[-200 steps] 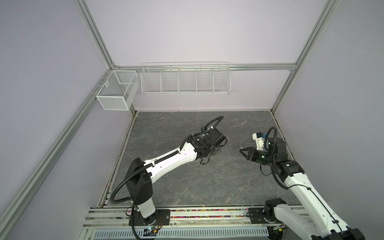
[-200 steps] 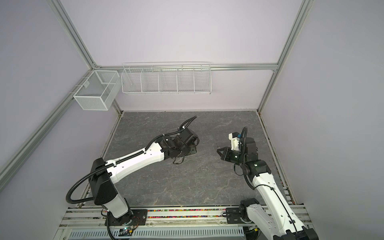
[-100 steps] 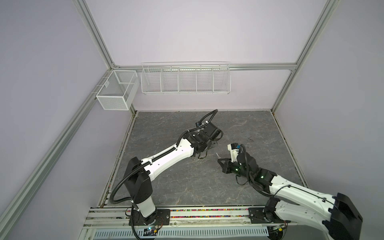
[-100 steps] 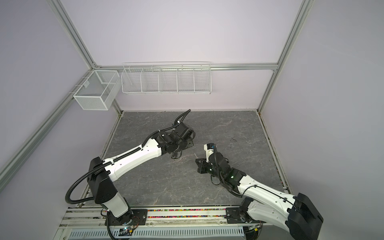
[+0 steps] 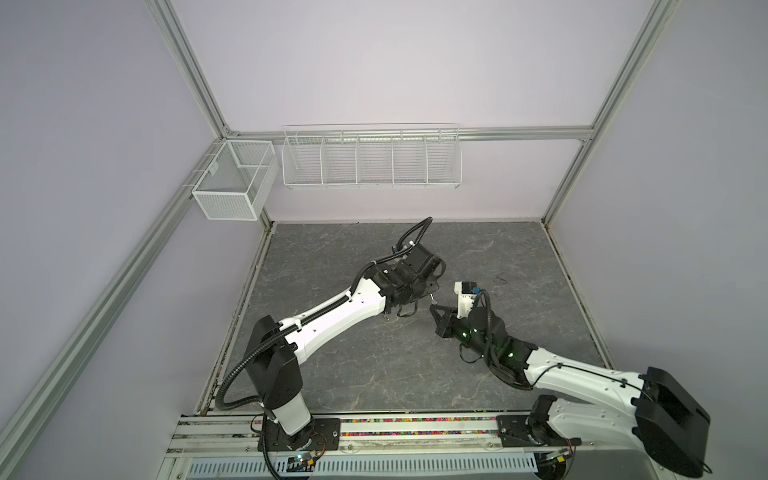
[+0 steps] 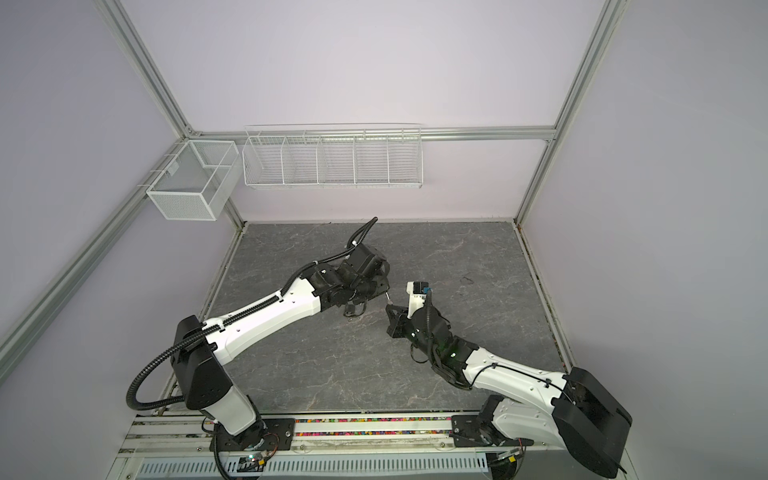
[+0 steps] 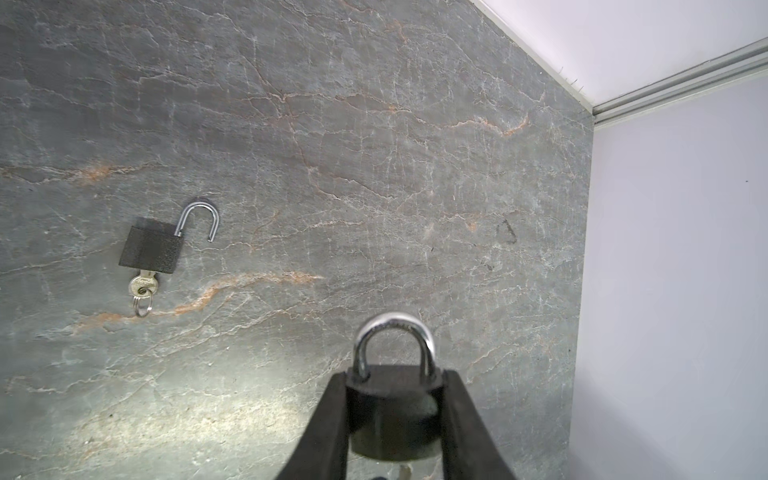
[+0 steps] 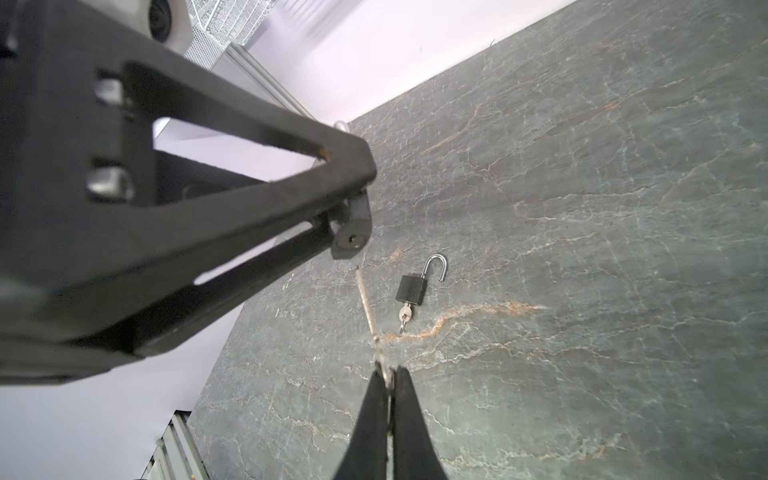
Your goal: Unlock with the key
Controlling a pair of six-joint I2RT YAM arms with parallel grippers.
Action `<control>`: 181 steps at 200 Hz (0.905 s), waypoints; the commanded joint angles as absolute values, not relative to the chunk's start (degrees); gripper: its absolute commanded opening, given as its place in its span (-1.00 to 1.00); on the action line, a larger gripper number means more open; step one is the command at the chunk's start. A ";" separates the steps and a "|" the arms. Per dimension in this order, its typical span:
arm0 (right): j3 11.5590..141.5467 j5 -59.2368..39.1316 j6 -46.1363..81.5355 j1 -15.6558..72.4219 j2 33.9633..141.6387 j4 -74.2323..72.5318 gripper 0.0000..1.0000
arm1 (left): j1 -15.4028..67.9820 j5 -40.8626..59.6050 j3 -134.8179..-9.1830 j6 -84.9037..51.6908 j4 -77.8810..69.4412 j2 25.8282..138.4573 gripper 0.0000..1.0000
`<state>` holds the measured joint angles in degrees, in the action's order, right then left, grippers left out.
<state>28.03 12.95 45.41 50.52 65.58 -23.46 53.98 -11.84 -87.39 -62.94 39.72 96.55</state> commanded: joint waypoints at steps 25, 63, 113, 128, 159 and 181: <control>29.52 12.92 46.57 50.10 67.93 -26.02 -0.88 | 53.72 -11.51 -87.91 -63.73 40.09 95.56 -1.00; 29.05 12.65 47.69 49.84 67.96 -28.12 -0.88 | 54.10 -14.02 -88.55 -62.58 41.10 95.37 -1.00; 30.73 10.41 48.72 49.49 68.64 -28.44 -0.88 | 54.67 -16.48 -88.54 -62.58 41.23 95.30 -1.00; 31.38 10.11 49.70 49.07 68.98 -26.63 -0.88 | 54.77 -16.51 -88.47 -62.58 41.13 95.32 -1.00; 30.89 7.72 52.45 47.81 70.07 -27.91 -0.88 | 54.93 -17.23 -88.64 -62.58 41.11 95.11 -1.00; 31.00 7.21 52.64 47.77 70.92 -28.08 -0.88 | 55.02 -17.45 -88.72 -62.58 41.08 95.19 -1.00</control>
<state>30.28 8.47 49.80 48.14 69.63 -27.42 54.54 -15.49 -87.42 -62.70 40.77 96.55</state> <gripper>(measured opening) 0.063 0.300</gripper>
